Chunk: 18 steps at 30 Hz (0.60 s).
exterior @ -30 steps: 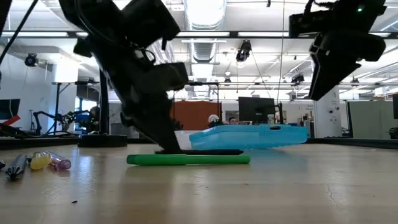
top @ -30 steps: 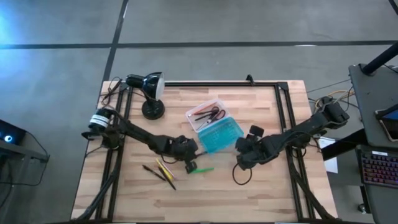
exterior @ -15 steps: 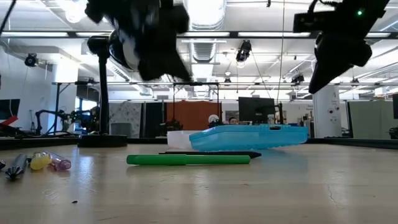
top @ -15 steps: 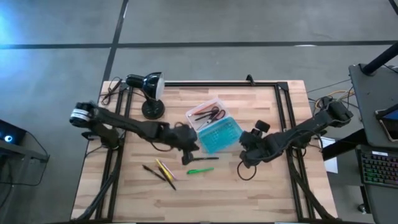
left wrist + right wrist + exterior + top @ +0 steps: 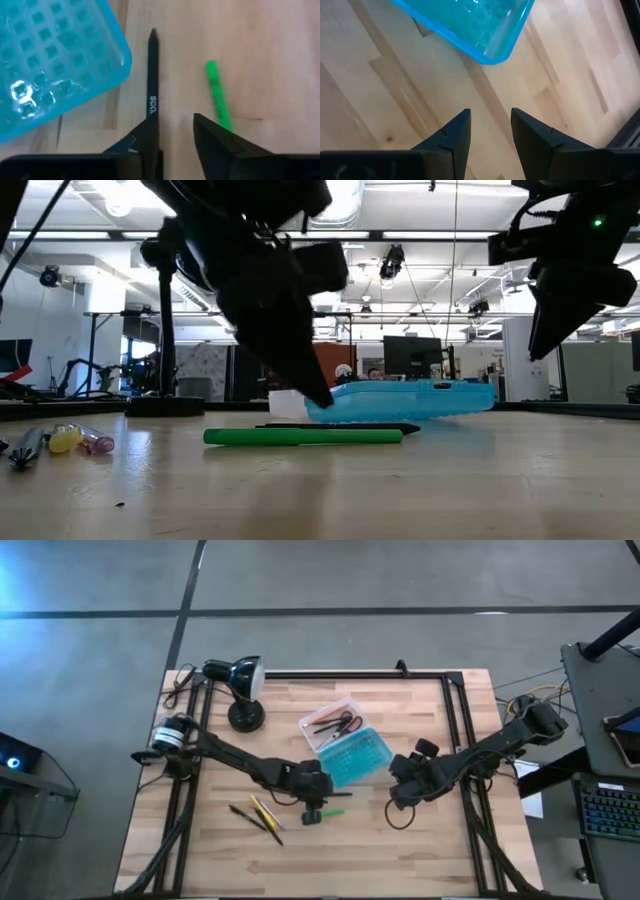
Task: Pick & place school supplies into a supply box
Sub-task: Put the right black pen into the supply box
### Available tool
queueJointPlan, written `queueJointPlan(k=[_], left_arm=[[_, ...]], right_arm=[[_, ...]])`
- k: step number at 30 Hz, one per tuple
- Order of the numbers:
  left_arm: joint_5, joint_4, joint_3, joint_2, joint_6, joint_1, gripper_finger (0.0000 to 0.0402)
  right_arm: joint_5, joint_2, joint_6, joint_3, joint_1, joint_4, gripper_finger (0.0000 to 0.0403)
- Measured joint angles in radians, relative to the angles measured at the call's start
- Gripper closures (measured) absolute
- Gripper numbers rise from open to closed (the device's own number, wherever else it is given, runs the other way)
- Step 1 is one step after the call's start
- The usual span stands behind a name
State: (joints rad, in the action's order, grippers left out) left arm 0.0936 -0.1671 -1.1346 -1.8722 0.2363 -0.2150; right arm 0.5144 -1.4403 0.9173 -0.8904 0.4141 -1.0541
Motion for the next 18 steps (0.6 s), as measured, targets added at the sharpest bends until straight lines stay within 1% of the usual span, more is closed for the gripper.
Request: queueJointPlan(k=[1,3,10,12,14,16,18], left_arm=[[0.017,-0.004,-0.006,-0.012,0.001,0.002,0.0289],[0.019,-0.014,-0.018,-0.036,0.002,0.012,0.0284],[0.011,-0.041,-0.029,-0.110,0.005,0.031,0.0287],[0.009,-0.049,-0.029,-0.122,0.004,0.032,0.0303],[0.010,-0.061,-0.029,-0.132,0.003,0.030,0.0331],[0.009,-0.081,-0.030,-0.139,0.005,0.028,0.0369],[0.001,-0.115,-0.030,-0.141,0.020,0.025,0.0386]], right_arm=[[0.000,0.000,0.000,0.001,0.000,-0.001,0.0273],[0.000,0.000,0.000,0.004,0.000,0.001,0.0275],[0.000,-0.001,0.000,0.018,0.000,0.018,0.0277],[0.000,-0.001,0.000,0.024,0.000,0.018,0.0278],[0.000,-0.001,0.000,0.027,0.000,0.019,0.0280],[0.000,-0.001,0.000,0.032,0.000,0.019,0.0283],[0.000,-0.001,0.000,0.033,0.000,0.021,0.0285]])
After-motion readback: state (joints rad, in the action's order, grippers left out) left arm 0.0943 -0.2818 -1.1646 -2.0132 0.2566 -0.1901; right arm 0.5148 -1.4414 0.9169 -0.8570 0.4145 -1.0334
